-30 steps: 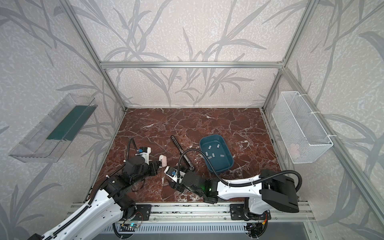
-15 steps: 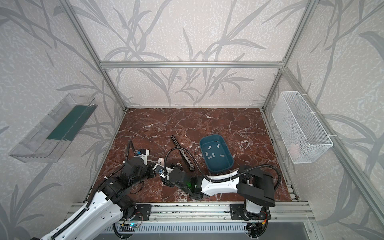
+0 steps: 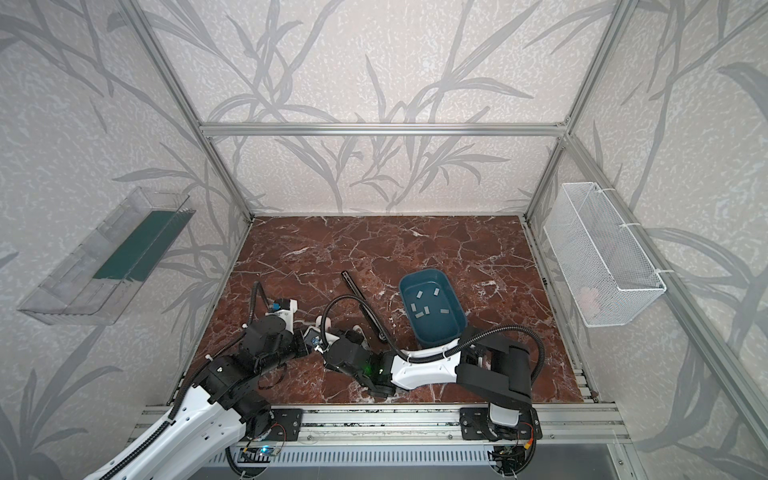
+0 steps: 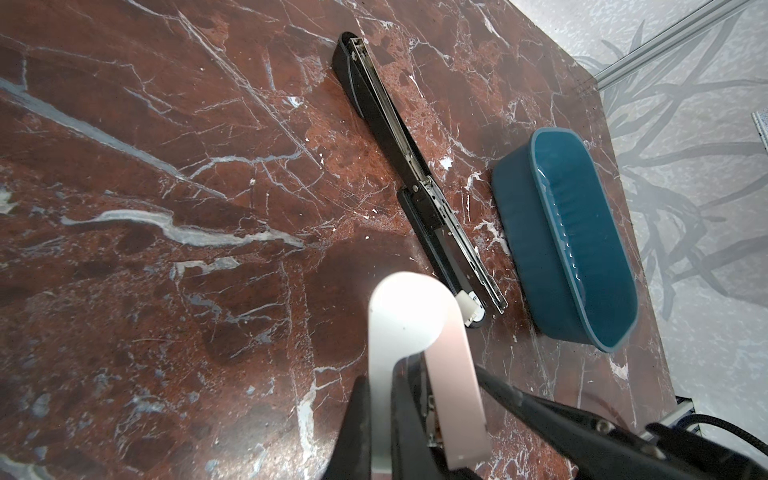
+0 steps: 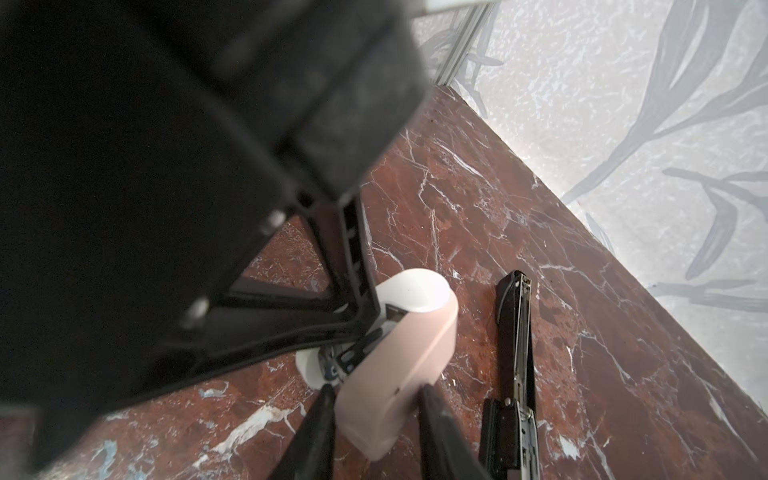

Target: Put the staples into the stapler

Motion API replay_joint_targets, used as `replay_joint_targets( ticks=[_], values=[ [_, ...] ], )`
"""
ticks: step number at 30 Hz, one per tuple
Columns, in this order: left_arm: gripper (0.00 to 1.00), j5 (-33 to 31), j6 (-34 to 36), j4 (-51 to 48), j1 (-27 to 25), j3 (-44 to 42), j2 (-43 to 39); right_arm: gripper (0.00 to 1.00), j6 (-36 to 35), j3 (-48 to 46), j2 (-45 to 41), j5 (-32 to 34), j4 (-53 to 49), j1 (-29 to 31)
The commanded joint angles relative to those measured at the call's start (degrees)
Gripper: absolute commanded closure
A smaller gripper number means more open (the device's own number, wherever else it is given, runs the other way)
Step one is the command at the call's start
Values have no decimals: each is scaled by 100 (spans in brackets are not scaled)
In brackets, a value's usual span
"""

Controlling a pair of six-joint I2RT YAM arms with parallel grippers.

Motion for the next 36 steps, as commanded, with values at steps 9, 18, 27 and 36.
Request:
replay_joint_targets(
  ticks=[9,18,27,36],
  values=[
    [100,279,20,-9,-10,51,-63,77,52,117,49,234,18,-31],
    [100,1052,305,309,-9,-219,-177,77,97,55,-210,-253,-78,-509],
    [100,1379,314,528,-14,-303,-120,77,167,286,-290,-554,-369,-950],
    [100,1472,323,582,-22,-289,76,77,36,301,-295,-463,-234,-1188]
  ],
)
